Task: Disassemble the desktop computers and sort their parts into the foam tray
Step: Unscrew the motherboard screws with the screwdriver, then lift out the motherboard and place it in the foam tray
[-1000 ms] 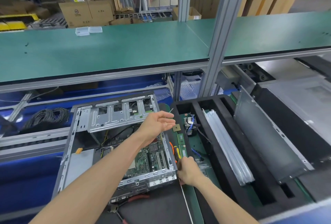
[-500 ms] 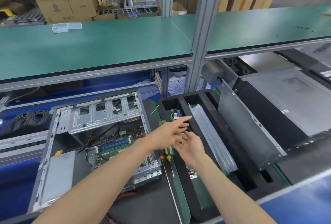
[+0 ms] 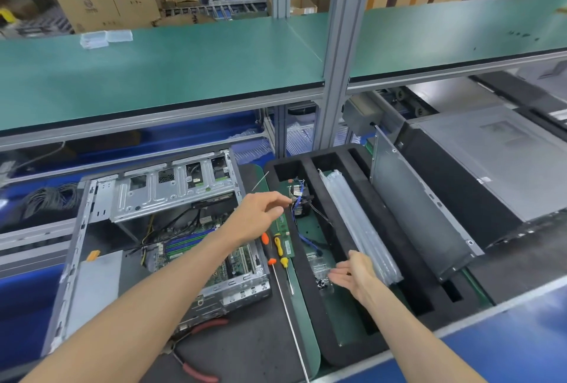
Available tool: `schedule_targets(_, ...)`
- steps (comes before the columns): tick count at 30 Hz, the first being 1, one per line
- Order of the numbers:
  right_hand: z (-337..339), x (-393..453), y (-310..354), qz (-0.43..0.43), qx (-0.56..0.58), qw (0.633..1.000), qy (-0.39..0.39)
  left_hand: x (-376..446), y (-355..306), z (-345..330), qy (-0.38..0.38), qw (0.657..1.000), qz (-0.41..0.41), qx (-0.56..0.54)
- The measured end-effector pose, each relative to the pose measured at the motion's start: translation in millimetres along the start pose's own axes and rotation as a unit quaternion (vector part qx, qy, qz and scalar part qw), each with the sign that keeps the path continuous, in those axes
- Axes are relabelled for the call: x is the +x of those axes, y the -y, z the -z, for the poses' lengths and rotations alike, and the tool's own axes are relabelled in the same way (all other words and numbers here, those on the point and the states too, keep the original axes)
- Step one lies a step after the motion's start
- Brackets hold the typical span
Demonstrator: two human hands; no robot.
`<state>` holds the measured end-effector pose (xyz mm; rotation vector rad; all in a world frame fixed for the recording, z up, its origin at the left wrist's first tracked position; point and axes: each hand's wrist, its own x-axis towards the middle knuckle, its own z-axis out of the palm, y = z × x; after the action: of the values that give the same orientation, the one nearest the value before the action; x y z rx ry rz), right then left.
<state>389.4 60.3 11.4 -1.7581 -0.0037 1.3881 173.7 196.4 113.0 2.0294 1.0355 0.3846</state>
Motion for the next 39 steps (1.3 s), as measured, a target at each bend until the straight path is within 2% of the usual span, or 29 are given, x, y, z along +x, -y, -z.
schedule_targets(5, 0.9, -2.6, 2.8, -0.014, -0.032, 0.999, 0.002, -6.9, 8.1, 9.8, -0.037, 0.999, -0.002, -0.014)
schedule_targets(11, 2.9, -3.8, 2.5, -0.022, -0.062, 0.998, 0.002, -12.4, 15.9, 21.1, -0.119, 0.993, -0.007, -0.019)
schedule_targets(17, 2.2, -5.2, -2.9, -0.020, -0.070, 0.997, -0.026, -16.8, 23.6, 27.8, -0.131, 0.991, -0.005, -0.009)
schedule_targets(20, -9.2, -13.2, 2.3, 0.024, -0.101, 0.993, -0.052, -20.1, 26.6, 31.2, -0.133, 0.991, -0.005, -0.003)
schedule_targets(23, -30.3, -27.5, 15.2, 0.127, -0.156, 0.976, -0.083, -26.0, 29.6, 37.8, -0.134, 0.991, -0.003, 0.001)
schedule_targets(25, -48.4, -40.8, 26.5, 0.204, -0.207, 0.953, -0.080, -31.0, 33.1, 43.1, -0.132, 0.991, -0.003, 0.000)
schedule_targets(29, -94.8, -70.7, 46.5, 0.369, -0.277, 0.886, -0.042, -44.7, 43.5, 59.6, -0.131, 0.991, 0.005, 0.019)
schedule_targets(33, -145.7, -90.1, 52.1, 0.517, -0.328, 0.789, 0.045, -61.4, 62.1, 80.3, -0.111, 0.991, 0.036, 0.068)
schedule_targets(36, -179.8, -99.7, 45.5, 0.577, -0.373, 0.716, 0.125, -73.9, 80.4, 93.9, -0.083, 0.986, 0.089, 0.114)
schedule_targets(39, -209.1, -101.1, 35.0, 0.566, -0.456, 0.662, 0.184, -85.0, 98.6, 101.3, -0.015, 0.972, 0.120, 0.201)
